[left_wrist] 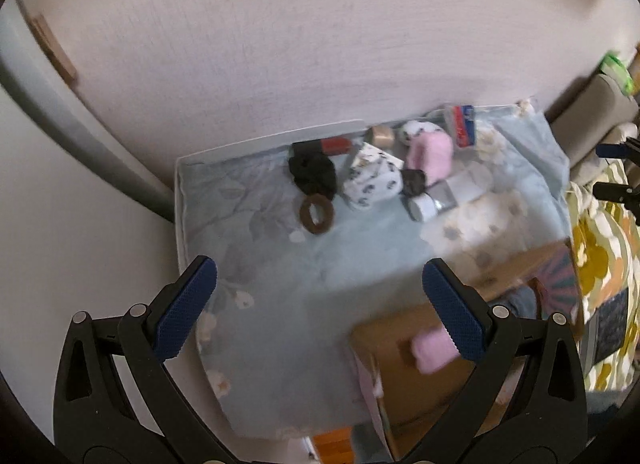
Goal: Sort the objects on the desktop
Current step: 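Move both tools back over the table items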
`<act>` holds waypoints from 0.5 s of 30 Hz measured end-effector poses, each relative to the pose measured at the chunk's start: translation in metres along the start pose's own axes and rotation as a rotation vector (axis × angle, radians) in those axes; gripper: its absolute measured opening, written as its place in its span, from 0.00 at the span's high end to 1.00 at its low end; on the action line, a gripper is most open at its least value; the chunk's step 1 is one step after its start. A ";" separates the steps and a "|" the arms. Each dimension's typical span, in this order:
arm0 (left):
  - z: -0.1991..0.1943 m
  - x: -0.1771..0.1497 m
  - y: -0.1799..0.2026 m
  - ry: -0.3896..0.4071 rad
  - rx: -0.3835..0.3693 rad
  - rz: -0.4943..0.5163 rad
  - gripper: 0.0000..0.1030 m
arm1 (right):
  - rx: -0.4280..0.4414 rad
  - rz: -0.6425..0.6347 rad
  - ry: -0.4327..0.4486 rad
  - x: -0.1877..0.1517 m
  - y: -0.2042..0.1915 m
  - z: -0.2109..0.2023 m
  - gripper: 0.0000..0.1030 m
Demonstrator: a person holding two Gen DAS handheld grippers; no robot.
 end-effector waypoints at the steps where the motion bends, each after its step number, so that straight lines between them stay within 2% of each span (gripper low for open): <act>1: 0.009 0.003 -0.001 -0.004 0.000 0.000 0.01 | 0.009 0.021 0.006 0.007 0.002 0.006 0.00; 6: 0.059 0.020 0.001 -0.019 0.004 0.017 0.05 | 0.046 0.111 0.027 0.043 0.007 0.043 0.00; 15: 0.130 0.041 0.000 -0.039 -0.002 -0.009 0.12 | 0.007 0.231 0.072 0.102 0.014 0.107 0.00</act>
Point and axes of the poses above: each gripper's, at about its wrist camera, not at the fingertips, and z roughly the way its jaws point, y to its right, x to its top, the point moved 10 cm from there along z, roughly the way its jaws point, and after that the axes turned 12 degrees about -y, right-handed, at the moved point
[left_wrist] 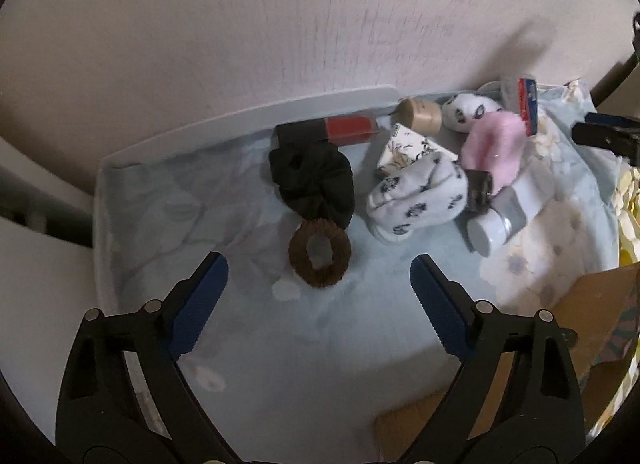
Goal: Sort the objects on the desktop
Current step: 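Move both tools back over the table items, then grasp brown hair tie with left tool while right tool grasps floss box, then carry hair tie with left tool while right tool carries floss box to box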
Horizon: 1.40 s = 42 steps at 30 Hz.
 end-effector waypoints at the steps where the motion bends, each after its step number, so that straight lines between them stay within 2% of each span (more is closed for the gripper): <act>1: 0.005 0.001 0.000 0.001 0.002 0.002 0.12 | -0.008 0.011 0.004 0.005 0.000 0.005 0.00; 5: 0.019 0.002 -0.001 -0.001 0.018 0.008 0.14 | -0.048 0.057 0.027 0.021 0.006 0.018 0.01; 7: 0.025 0.003 -0.003 -0.002 0.018 0.002 0.17 | -0.043 0.078 0.031 0.025 0.010 0.021 0.04; 10: 0.033 0.002 -0.006 -0.006 0.017 -0.008 0.25 | -0.039 0.105 0.043 0.032 0.015 0.023 0.06; 13: 0.039 0.002 -0.007 -0.013 0.011 -0.018 0.33 | -0.035 0.123 0.051 0.037 0.019 0.024 0.13; 16: 0.044 0.002 -0.009 -0.019 -0.001 -0.032 0.45 | -0.031 0.143 0.042 0.041 0.024 0.028 0.28; 17: 0.045 0.002 -0.009 -0.022 -0.005 -0.034 0.53 | -0.027 0.149 0.028 0.042 0.025 0.031 0.34; 20: 0.047 0.001 -0.009 -0.017 -0.007 -0.048 0.63 | -0.010 0.156 0.009 0.041 0.025 0.038 0.51; 22: 0.047 0.001 -0.011 -0.013 -0.005 -0.055 0.70 | -0.019 0.148 0.017 0.041 0.025 0.036 0.51; 24: 0.046 0.001 -0.012 -0.011 -0.020 -0.066 0.81 | -0.027 0.142 0.019 0.042 0.025 0.034 0.51; 27: 0.045 -0.001 -0.014 -0.014 -0.023 -0.073 0.84 | -0.026 0.143 0.030 0.042 0.026 0.027 0.52; 33: 0.026 -0.006 -0.013 0.007 -0.014 -0.071 0.85 | -0.020 0.166 0.046 0.041 0.025 0.002 0.52; 42: -0.024 -0.017 -0.008 0.034 0.011 -0.064 0.85 | -0.005 0.116 0.045 0.029 0.014 -0.051 0.52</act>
Point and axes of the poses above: each gripper's, at about its wrist camera, not at the fingertips, and z roughly the way its jaws point, y to its right, x to its top, the point moved 10 cm from there along z, roughly the way its jaws point, and after that the axes turned 12 degrees about -y, right-handed, at the moved point
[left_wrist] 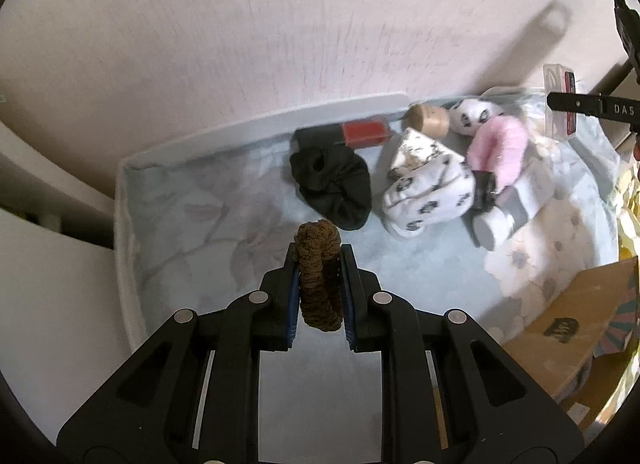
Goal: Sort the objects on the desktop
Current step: 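Carry hair tie with left tool while right tool carries floss box to box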
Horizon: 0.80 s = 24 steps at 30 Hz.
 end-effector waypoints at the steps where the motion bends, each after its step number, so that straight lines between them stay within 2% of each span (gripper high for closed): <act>1: -0.004 0.003 0.000 0.002 0.001 0.002 0.85 | -0.001 -0.008 -0.001 -0.006 -0.002 -0.004 0.52; 4: -0.028 -0.005 -0.002 0.014 0.005 0.015 0.85 | 0.002 -0.045 -0.007 -0.036 0.003 -0.026 0.52; 10: -0.065 -0.011 0.028 0.023 -0.001 0.055 0.85 | 0.028 -0.106 -0.019 -0.062 -0.012 -0.055 0.52; 16: -0.112 -0.032 0.063 0.052 -0.009 0.119 0.85 | 0.032 -0.221 -0.026 -0.101 -0.028 -0.096 0.52; 18: -0.123 -0.038 0.075 0.060 -0.009 0.140 0.85 | 0.031 -0.256 -0.032 -0.111 -0.048 -0.087 0.52; 24: -0.140 -0.061 0.113 0.051 -0.016 0.194 0.85 | 0.039 -0.385 -0.063 -0.157 -0.079 -0.096 0.52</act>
Point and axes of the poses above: each gripper's, at about its wrist camera, not at the fingertips, and z roughly the way its jaws point, y to its right, x to its top, the point moved 10 cm from there along z, roughly the way its jaws point, and after that the axes turned 12 degrees about -y, right-handed, at the moved point
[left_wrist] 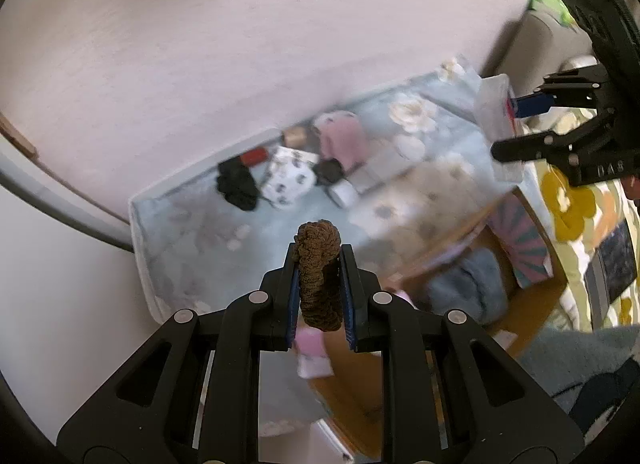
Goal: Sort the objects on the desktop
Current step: 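Carry hair tie with left tool while right tool carries floss box to box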
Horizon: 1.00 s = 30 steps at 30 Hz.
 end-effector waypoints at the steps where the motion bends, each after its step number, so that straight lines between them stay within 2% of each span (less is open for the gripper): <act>1: 0.001 -0.003 0.006 -0.007 -0.004 0.004 0.85 | 0.000 -0.008 -0.006 -0.004 -0.004 0.002 0.52; 10: 0.029 -0.035 0.044 -0.084 -0.037 0.026 0.85 | -0.010 -0.089 -0.117 -0.057 -0.031 0.041 0.52; 14: 0.046 -0.048 0.053 -0.114 -0.022 0.030 0.85 | -0.006 -0.101 -0.149 -0.074 -0.033 0.054 0.52; 30: 0.076 -0.064 0.062 -0.178 -0.036 -0.002 0.85 | -0.014 -0.085 -0.220 -0.097 -0.027 0.080 0.52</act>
Point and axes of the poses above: each gripper's, at about its wrist camera, not at the fingertips, and z roughly the way its jaws point, y to its right, x to its top, the point moved 10 cm from there along z, roughly the way its jaws point, and after that the axes turned 12 degrees about -y, right-handed, at the moved point
